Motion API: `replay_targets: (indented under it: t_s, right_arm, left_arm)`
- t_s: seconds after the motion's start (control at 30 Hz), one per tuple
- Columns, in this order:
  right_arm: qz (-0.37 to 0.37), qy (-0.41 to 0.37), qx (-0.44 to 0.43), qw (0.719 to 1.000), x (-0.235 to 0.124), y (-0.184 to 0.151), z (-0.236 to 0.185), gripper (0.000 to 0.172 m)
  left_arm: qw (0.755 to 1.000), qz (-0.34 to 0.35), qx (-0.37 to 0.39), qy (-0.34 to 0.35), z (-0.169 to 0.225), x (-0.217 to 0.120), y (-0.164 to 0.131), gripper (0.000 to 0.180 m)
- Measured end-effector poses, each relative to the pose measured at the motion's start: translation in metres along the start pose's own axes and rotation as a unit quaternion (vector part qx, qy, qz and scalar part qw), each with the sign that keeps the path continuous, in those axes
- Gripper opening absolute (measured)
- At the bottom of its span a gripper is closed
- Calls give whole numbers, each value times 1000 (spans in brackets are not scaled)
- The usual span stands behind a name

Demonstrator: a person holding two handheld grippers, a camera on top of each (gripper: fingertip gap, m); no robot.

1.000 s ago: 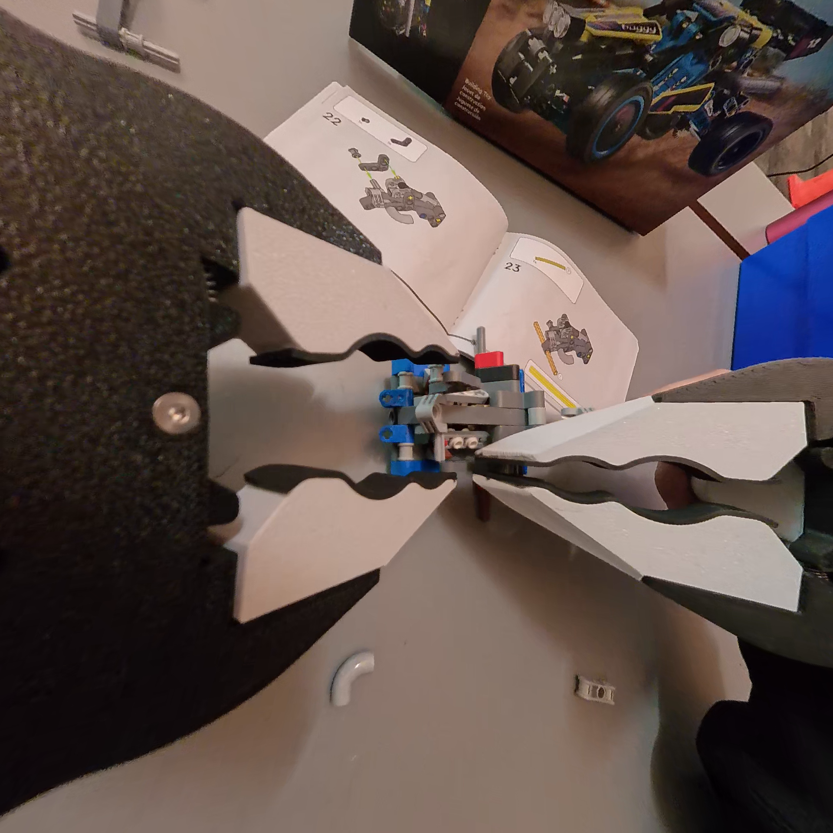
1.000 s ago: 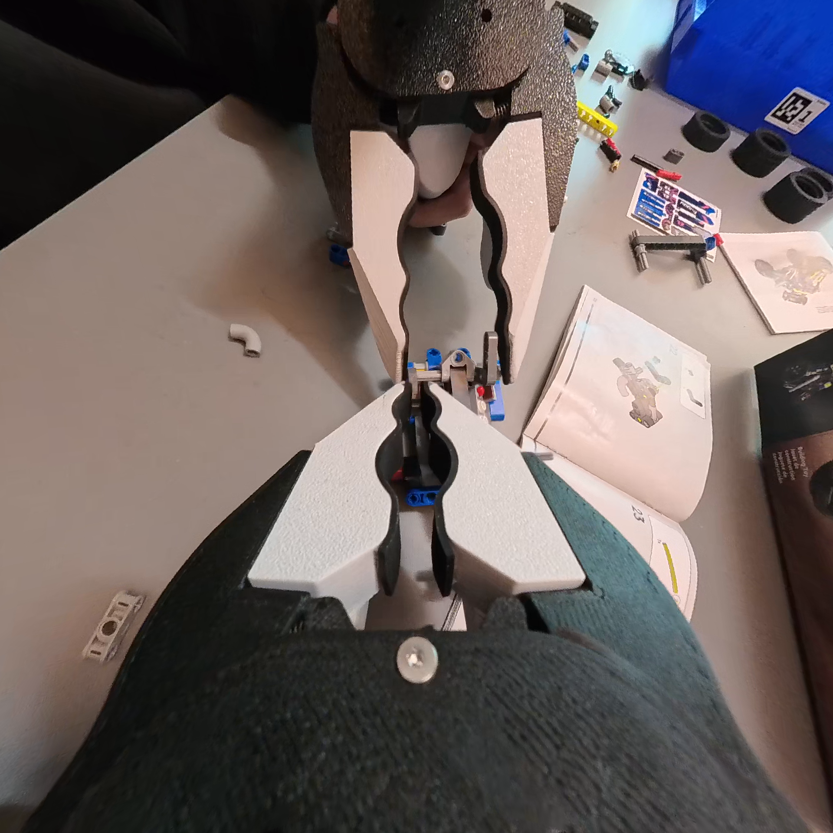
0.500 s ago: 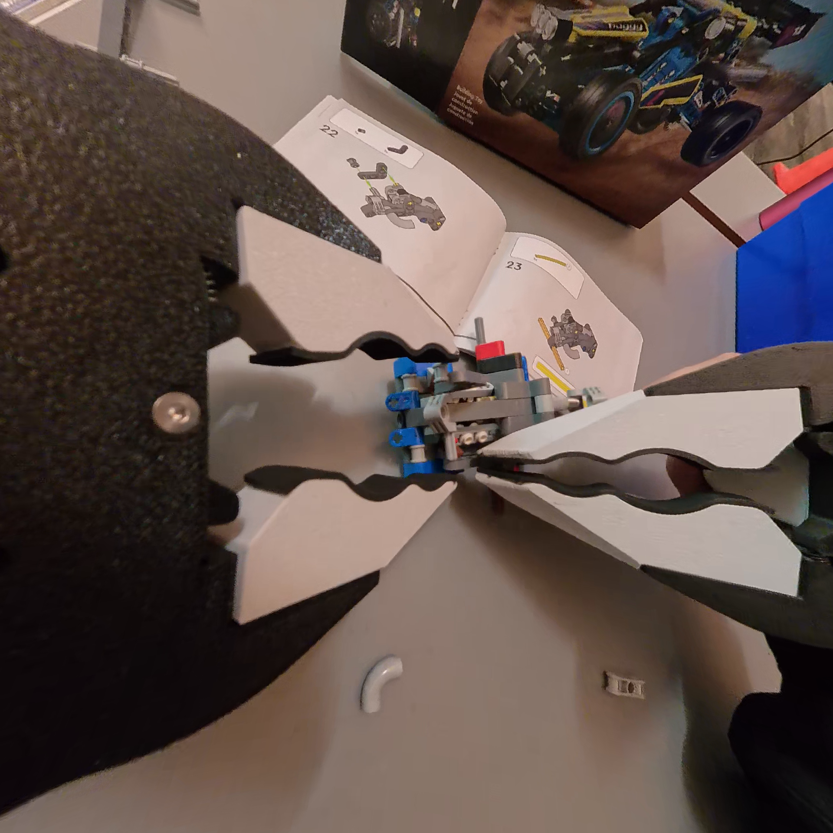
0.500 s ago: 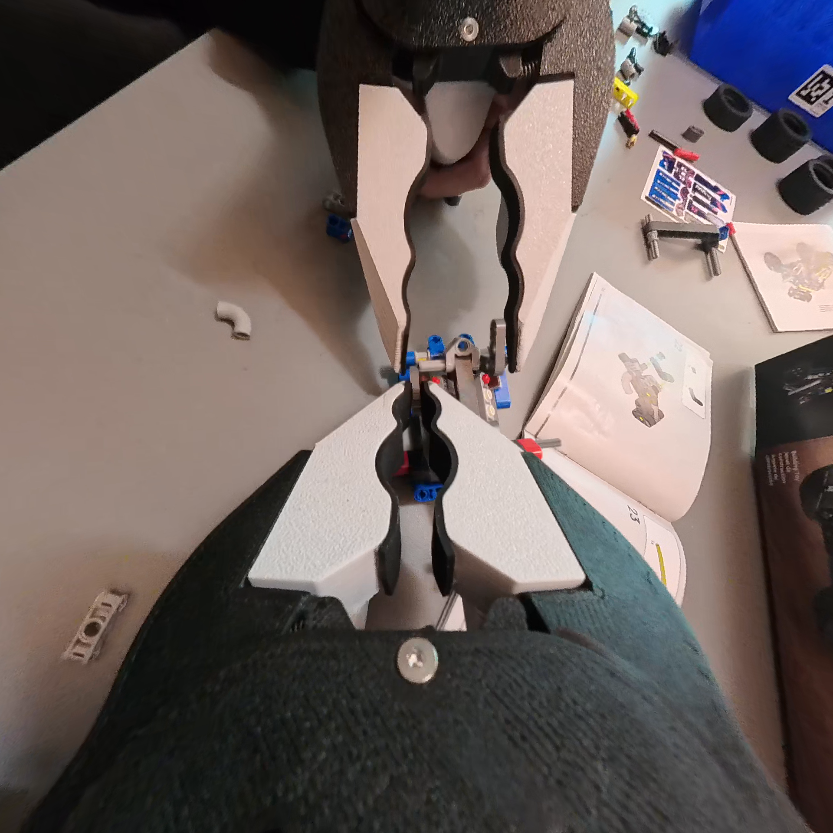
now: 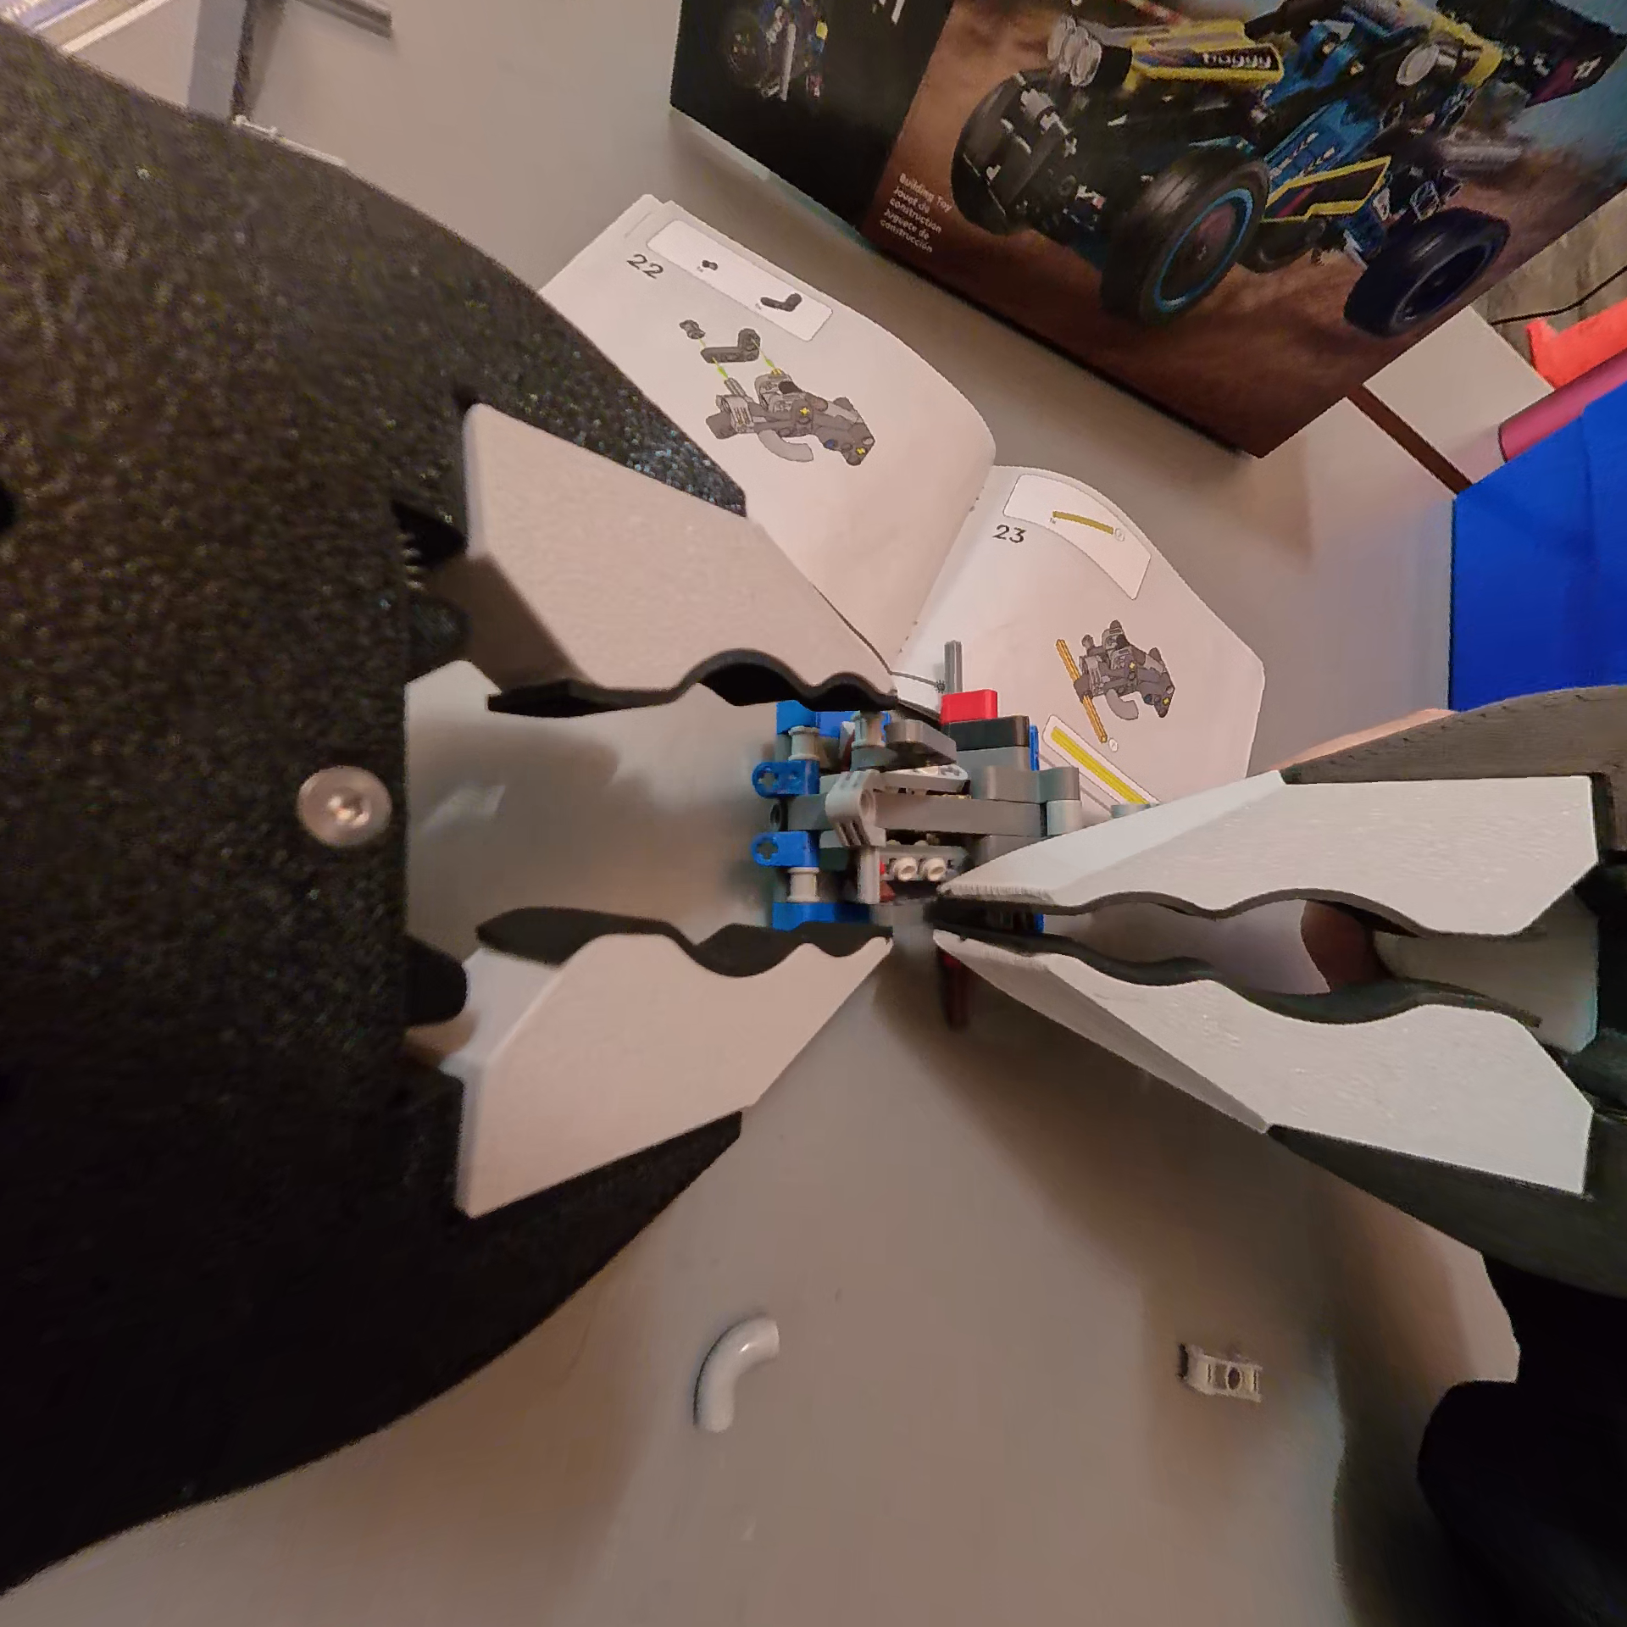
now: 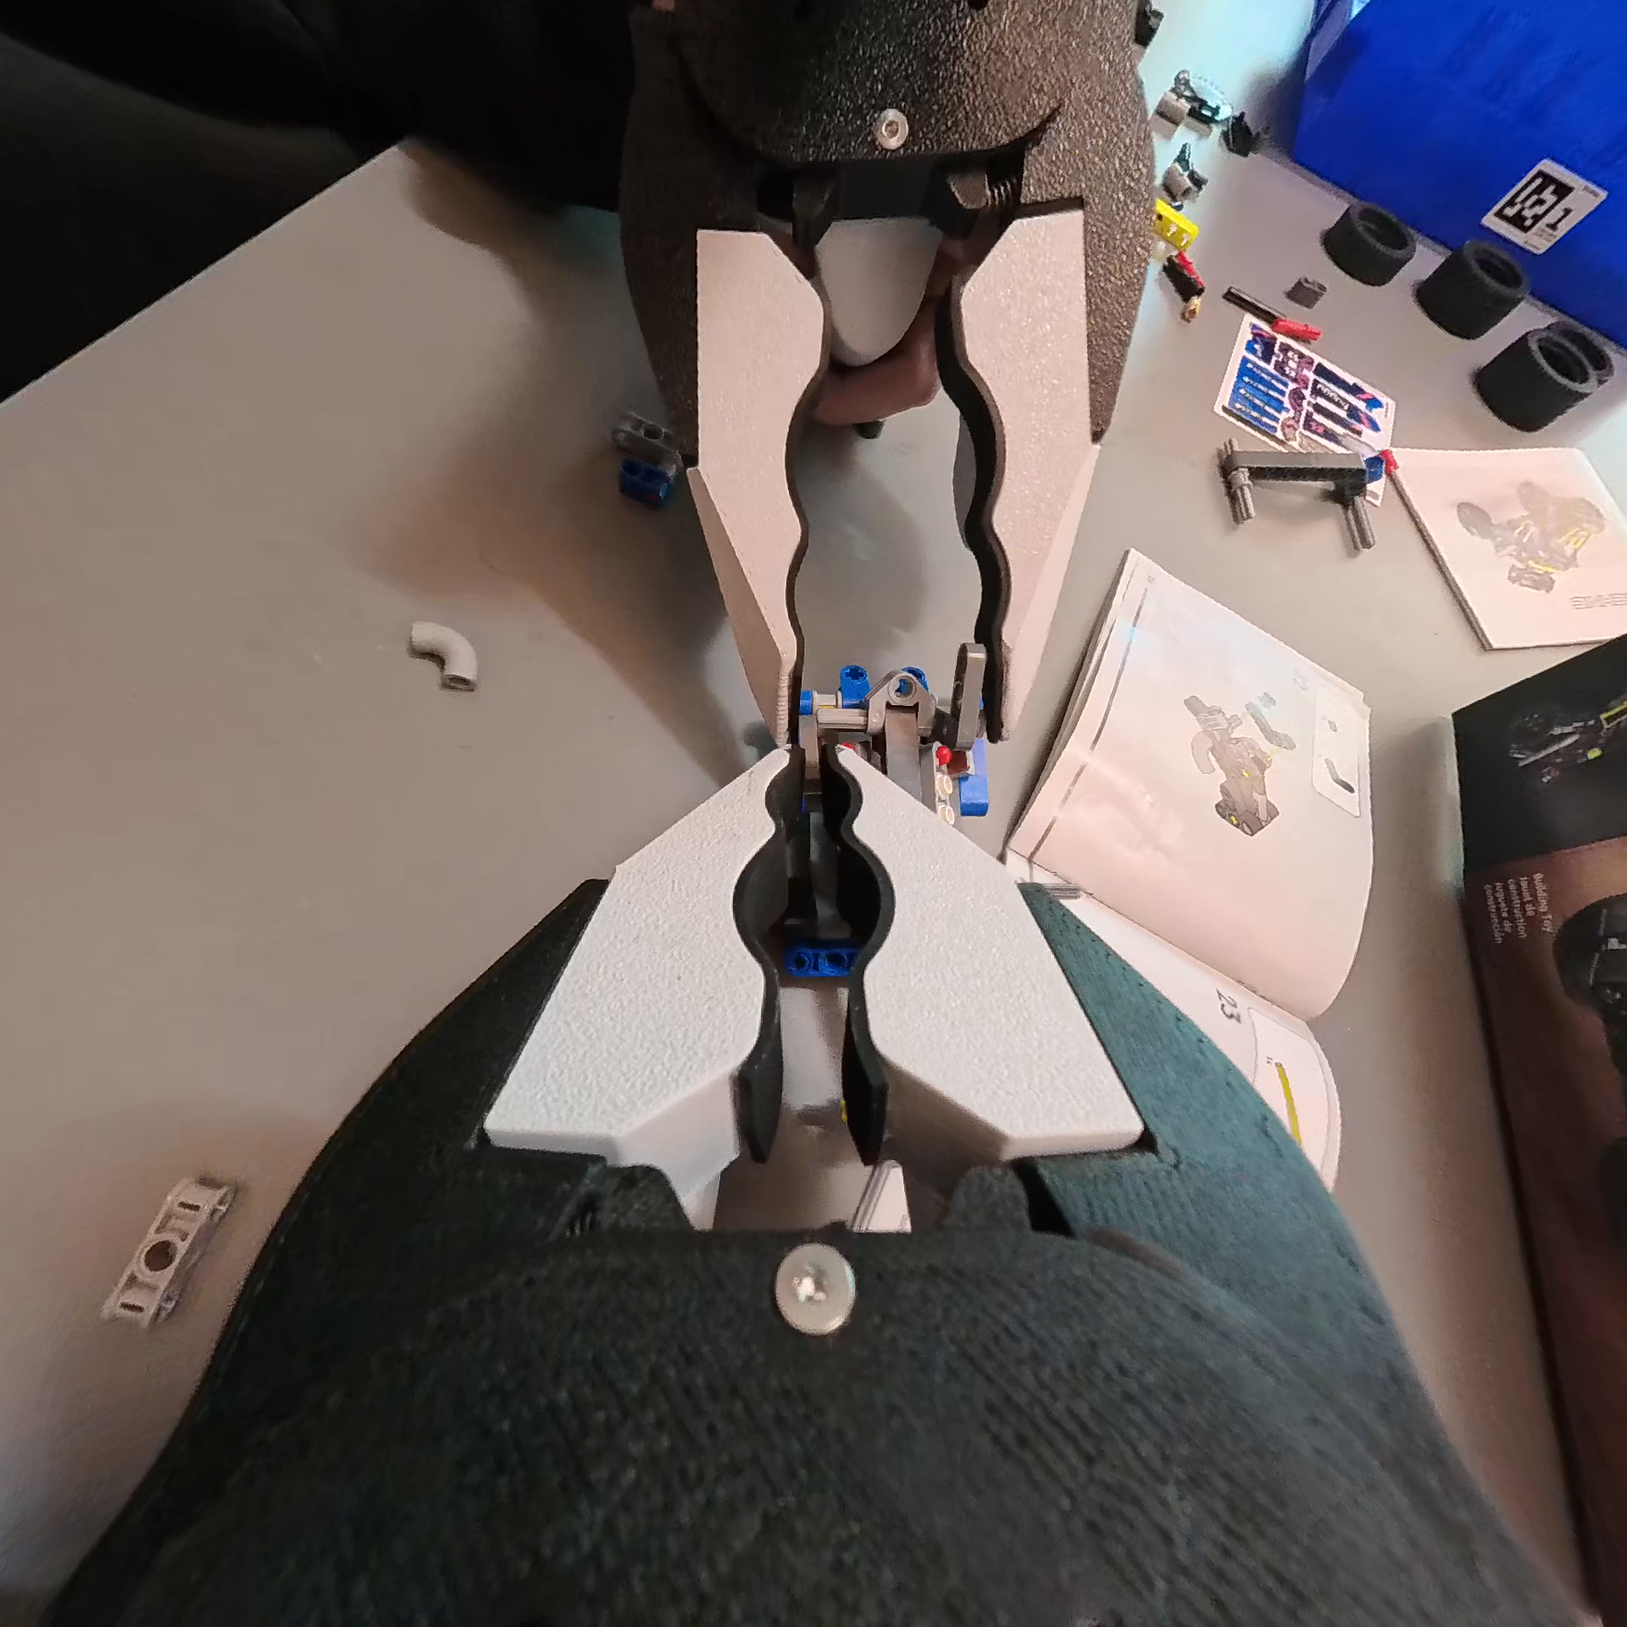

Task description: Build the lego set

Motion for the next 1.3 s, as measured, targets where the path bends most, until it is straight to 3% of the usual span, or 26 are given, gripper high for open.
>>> replay_targets:
  t_s: [0.03, 1.3]
  right_arm:
    - [1, -1, -2, 1000, 0, 1, 0, 0]
    - [16, -7, 20, 1000, 4, -5, 2, 2]
  left_arm:
    - [1000, 0, -1, 0, 0, 0, 0, 44]
    - [1000, 0, 8, 14, -1, -1, -1, 43]
Point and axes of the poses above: each gripper's, where its closed fingertips meet, x out along the fingers, y out of its top, z = x × y across the jaws, the point moved 9 cm from there along -x, back along the fingers, and after that the axes turned 11 degrees about x, right-handed, at the moved point
